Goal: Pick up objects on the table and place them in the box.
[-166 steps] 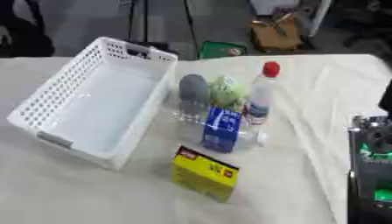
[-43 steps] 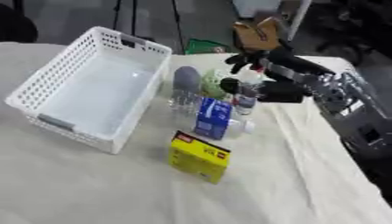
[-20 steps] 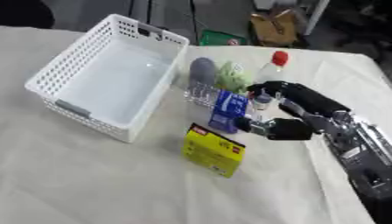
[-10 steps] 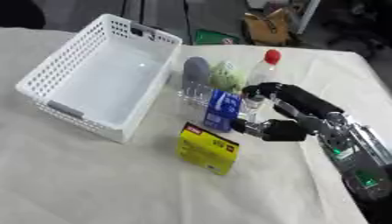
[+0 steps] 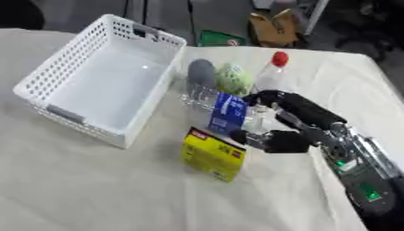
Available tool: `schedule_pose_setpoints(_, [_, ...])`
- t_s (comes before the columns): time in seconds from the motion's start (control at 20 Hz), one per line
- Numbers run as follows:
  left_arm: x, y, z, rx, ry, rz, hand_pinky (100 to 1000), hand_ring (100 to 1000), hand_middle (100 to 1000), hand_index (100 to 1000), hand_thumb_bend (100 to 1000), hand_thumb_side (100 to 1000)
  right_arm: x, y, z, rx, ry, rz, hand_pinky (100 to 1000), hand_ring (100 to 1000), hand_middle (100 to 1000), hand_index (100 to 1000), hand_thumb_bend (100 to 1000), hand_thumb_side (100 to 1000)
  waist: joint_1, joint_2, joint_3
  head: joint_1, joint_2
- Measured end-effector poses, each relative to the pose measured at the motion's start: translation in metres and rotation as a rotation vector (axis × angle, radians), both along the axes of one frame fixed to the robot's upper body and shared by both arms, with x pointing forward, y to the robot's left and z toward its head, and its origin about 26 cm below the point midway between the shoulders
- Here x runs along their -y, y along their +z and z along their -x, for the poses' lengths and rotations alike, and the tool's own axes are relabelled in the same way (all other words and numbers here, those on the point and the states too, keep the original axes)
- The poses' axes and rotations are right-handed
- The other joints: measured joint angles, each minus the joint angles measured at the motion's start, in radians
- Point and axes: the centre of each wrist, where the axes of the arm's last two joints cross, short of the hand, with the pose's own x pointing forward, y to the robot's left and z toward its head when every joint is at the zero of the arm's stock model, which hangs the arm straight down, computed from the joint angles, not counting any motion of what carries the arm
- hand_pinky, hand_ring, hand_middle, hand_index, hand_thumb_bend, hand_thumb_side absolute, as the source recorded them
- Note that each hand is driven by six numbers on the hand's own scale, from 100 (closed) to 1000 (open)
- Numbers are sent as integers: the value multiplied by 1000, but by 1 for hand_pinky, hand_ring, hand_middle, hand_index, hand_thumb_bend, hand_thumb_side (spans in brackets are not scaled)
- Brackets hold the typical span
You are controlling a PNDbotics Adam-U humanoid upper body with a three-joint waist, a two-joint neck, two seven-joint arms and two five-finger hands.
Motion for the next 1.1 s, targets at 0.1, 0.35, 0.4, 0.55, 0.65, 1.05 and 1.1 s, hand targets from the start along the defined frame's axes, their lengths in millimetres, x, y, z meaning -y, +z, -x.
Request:
schedule_pose_setpoints(0.1, [0, 0, 0, -1, -3, 2, 809, 789, 773, 784, 100, 719, -2, 0, 1, 8, 5, -5, 919, 951, 792, 937, 632, 982, 0, -1, 0, 0, 0])
schedule_pose_setpoints(0.35, [2, 2, -1, 3, -13, 8, 807, 788, 774, 785, 100, 718, -5, -1, 1, 24, 11, -6, 920, 953, 797, 937, 619, 999, -2, -7, 0, 0, 0])
schedule_pose_setpoints(0.4, [2, 2, -1, 3, -14, 6, 807, 788, 774, 785, 100, 718, -6, -2, 1, 28, 12, -5, 920, 953, 797, 937, 619, 999, -3, -9, -1, 0, 0])
schedule_pose_setpoints(0.55, [1, 3, -1, 3, -15, 4, 807, 789, 774, 785, 100, 719, -9, -2, 1, 40, 13, 0, 919, 949, 796, 932, 607, 1000, -4, -11, -1, -2, 0])
schedule_pose_setpoints(0.65, [1, 3, -1, 2, -16, 6, 807, 790, 774, 785, 100, 719, -11, -3, 2, 48, 15, 6, 919, 948, 796, 929, 601, 1000, -5, -13, -1, -5, 0])
schedule_pose_setpoints(1.05, [3, 4, -2, -2, -25, 8, 807, 792, 775, 784, 100, 718, -19, -6, 2, 85, 30, 25, 921, 948, 790, 918, 697, 1000, -6, -14, -1, -12, 0])
schedule_pose_setpoints(1.1, [3, 4, -2, -2, -26, 8, 807, 792, 775, 784, 100, 718, -20, -5, 2, 87, 32, 24, 920, 949, 791, 916, 591, 993, -6, -14, -1, -13, 0])
